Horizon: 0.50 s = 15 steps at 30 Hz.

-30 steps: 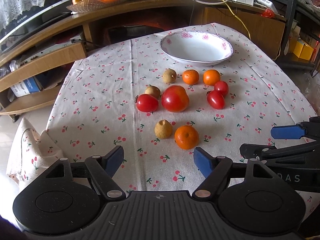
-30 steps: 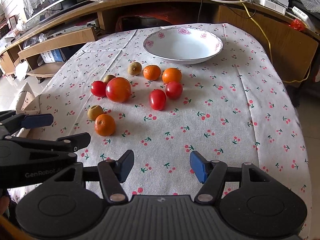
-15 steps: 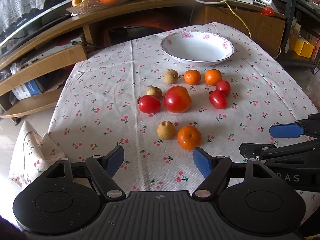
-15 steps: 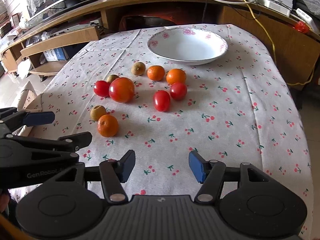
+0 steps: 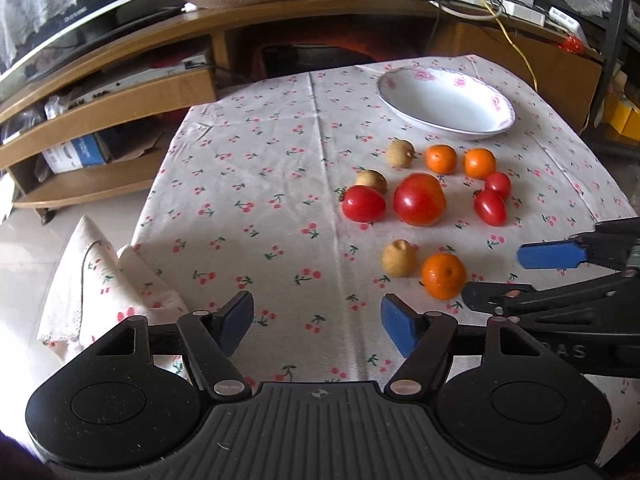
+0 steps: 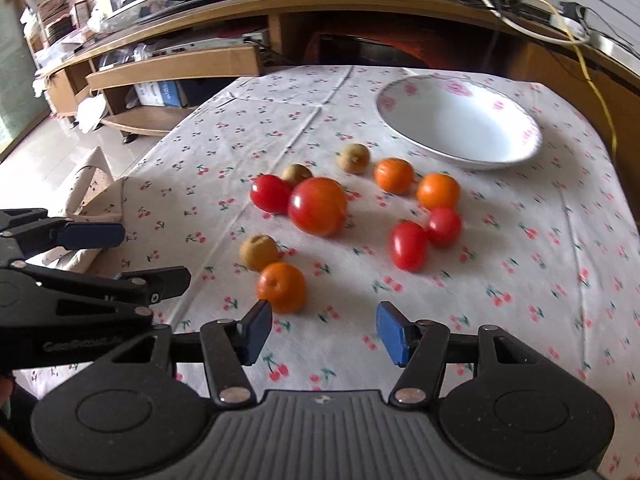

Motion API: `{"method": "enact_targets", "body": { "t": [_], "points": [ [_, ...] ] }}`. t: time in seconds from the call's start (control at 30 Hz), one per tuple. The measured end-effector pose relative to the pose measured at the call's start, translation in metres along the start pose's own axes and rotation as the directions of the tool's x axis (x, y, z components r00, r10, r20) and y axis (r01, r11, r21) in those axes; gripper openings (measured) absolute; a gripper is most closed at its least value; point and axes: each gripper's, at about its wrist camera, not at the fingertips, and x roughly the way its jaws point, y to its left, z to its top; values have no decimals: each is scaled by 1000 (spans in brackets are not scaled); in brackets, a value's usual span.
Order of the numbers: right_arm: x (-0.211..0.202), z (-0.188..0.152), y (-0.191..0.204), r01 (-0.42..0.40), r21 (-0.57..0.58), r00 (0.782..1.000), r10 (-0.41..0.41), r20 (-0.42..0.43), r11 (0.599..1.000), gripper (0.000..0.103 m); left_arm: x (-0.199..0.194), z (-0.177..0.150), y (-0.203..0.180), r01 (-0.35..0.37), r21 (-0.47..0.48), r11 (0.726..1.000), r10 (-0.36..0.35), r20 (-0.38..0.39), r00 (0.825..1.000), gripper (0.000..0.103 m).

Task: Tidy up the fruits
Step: 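Grasp a tangerine with the right tool while the left tool grasps a small brown pear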

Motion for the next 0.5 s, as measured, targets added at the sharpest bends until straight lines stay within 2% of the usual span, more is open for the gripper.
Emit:
{"method": "enact_targets", "body": {
  "t": [0.3, 0.37, 0.5],
  "points": [
    [22, 10, 12, -64, -57, 998, 64, 5, 996, 52, -1, -1, 15, -7, -37, 999, 7, 6, 1000, 76],
    [26, 11, 15, -74, -63, 997, 74, -8, 995, 49, 2, -2, 18, -5, -45, 999, 5, -5, 1000, 76],
    [31, 11, 20, -57, -94, 998, 56, -11, 994, 36, 2, -3, 16, 3, -30, 1000, -4, -5, 1000, 77]
  ]
}}
